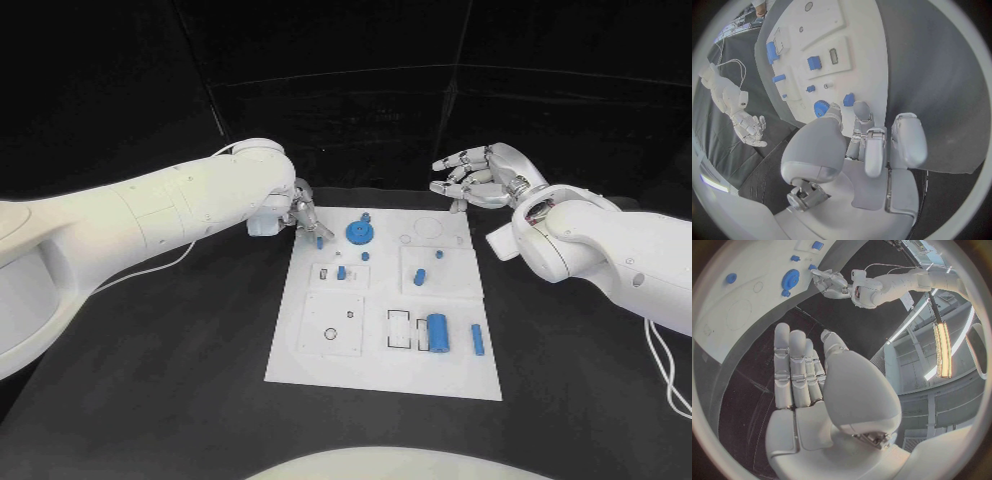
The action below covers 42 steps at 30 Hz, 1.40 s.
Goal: Assemble the parts on the task board
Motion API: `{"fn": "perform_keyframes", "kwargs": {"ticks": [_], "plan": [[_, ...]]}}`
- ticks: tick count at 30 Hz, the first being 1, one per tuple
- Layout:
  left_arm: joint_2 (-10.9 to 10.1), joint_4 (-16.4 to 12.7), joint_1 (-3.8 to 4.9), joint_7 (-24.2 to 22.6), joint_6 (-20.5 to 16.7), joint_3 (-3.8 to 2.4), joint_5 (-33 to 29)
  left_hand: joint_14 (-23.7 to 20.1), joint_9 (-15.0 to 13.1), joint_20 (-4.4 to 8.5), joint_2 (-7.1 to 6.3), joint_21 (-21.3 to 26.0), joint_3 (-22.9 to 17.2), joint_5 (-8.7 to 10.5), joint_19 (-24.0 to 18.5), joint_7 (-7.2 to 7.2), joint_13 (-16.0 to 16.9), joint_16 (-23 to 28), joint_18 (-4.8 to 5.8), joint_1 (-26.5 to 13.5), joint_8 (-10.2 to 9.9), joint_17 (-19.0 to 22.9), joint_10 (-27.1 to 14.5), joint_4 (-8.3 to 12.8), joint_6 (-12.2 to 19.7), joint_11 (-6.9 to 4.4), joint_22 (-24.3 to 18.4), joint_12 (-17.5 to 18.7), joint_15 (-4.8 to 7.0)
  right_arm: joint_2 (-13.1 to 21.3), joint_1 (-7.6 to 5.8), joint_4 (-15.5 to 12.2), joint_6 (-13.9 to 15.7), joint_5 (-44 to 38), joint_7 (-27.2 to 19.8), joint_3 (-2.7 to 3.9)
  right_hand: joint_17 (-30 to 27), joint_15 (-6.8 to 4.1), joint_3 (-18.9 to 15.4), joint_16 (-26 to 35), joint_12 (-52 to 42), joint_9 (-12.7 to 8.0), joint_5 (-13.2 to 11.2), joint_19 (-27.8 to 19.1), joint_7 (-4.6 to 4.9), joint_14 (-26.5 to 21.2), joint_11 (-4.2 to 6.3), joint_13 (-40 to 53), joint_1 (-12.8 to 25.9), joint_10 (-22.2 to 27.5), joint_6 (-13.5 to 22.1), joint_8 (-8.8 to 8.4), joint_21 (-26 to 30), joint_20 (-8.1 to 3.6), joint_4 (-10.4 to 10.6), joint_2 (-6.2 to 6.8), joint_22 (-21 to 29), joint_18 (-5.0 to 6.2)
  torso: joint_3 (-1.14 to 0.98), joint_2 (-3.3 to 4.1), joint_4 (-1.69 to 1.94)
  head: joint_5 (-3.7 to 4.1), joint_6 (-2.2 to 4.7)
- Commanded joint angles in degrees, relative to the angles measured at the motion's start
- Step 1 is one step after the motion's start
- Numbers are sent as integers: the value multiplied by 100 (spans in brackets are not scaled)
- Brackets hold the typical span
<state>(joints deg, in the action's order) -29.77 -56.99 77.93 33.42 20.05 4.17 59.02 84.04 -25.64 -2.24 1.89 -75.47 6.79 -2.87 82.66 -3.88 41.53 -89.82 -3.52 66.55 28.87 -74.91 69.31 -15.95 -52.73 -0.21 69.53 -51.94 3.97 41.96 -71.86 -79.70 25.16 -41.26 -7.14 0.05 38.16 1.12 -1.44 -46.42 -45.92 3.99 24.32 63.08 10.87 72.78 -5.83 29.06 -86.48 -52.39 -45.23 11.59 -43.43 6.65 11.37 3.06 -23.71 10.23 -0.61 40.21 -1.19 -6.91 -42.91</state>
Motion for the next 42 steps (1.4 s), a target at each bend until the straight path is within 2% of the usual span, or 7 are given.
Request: {"fn": "perform_keyframes", "kwargs": {"ticks": [1,17,24,30,36,40,42], "plan": [[-10,-42,7,-12,114,3,-24,596,8,9,22,-25,42,18,34,-8,15,-18,-75,33,12,-1509,41,2,-49,-10,14,-41,4,-8,-10,0,71,-31,-18,3,-5,7,2,35,-21,4,37,-6,9,-48,-5,-8,-11,28,46,16,23,36,23,8,7,25,0,4,5,1,1],[-21,-77,7,4,108,26,-60,596,29,17,136,-25,34,17,38,1,10,-18,-74,251,21,-1509,56,88,-80,-20,24,-54,12,-17,-10,6,86,-32,0,3,-14,9,5,49,-25,4,48,-6,11,-58,-7,-16,-19,39,56,21,31,37,23,8,11,25,0,7,-4,-13,-10],[-7,-67,6,22,34,34,-60,596,51,22,370,-20,-139,16,38,-1,-2,-18,-73,577,18,-1509,55,258,-82,-23,29,-50,15,-19,-10,9,86,-32,3,3,-13,9,6,49,-26,4,50,-6,11,-59,-7,-17,-22,41,58,23,32,37,22,8,12,25,1,6,-7,-8,-17],[8,-56,5,25,-4,40,-60,596,68,25,498,-14,-289,16,36,9,-16,-18,-74,815,9,-1509,49,421,-70,-33,30,-39,19,-20,-10,10,78,-32,5,3,-13,9,6,49,-26,4,50,-6,11,-59,-7,-17,-22,41,58,23,32,37,22,8,12,25,-1,7,-3,-9,-24],[10,-57,2,9,-23,45,-61,596,92,35,639,1,-559,11,30,46,-35,-18,-78,1180,-13,-1509,34,689,-39,-69,20,-14,38,-20,-10,11,64,-32,16,3,-13,9,6,49,-26,4,50,-6,11,-59,-7,-17,-22,41,58,23,32,37,22,8,12,25,1,2,1,-16,-40],[-4,-66,0,20,-79,47,-124,596,108,63,762,14,-1032,-1,24,76,-61,-18,-83,1698,-34,-1509,-8,1092,18,-101,13,47,72,-22,-10,13,55,-68,45,3,5,10,9,37,-30,5,57,-5,12,-56,-8,-22,-29,45,62,28,37,38,21,7,14,25,-2,0,1,-21,-37],[-18,-73,-2,37,-118,48,-217,596,85,62,740,21,-1333,8,21,35,-78,-18,-79,1739,-1,-1509,1,1223,42,-65,11,76,51,-22,-10,14,46,-98,66,3,11,10,11,35,-35,5,60,-4,12,-55,-7,-25,-41,47,64,32,41,38,14,13,16,26,4,-2,4,-31,-22]]}}
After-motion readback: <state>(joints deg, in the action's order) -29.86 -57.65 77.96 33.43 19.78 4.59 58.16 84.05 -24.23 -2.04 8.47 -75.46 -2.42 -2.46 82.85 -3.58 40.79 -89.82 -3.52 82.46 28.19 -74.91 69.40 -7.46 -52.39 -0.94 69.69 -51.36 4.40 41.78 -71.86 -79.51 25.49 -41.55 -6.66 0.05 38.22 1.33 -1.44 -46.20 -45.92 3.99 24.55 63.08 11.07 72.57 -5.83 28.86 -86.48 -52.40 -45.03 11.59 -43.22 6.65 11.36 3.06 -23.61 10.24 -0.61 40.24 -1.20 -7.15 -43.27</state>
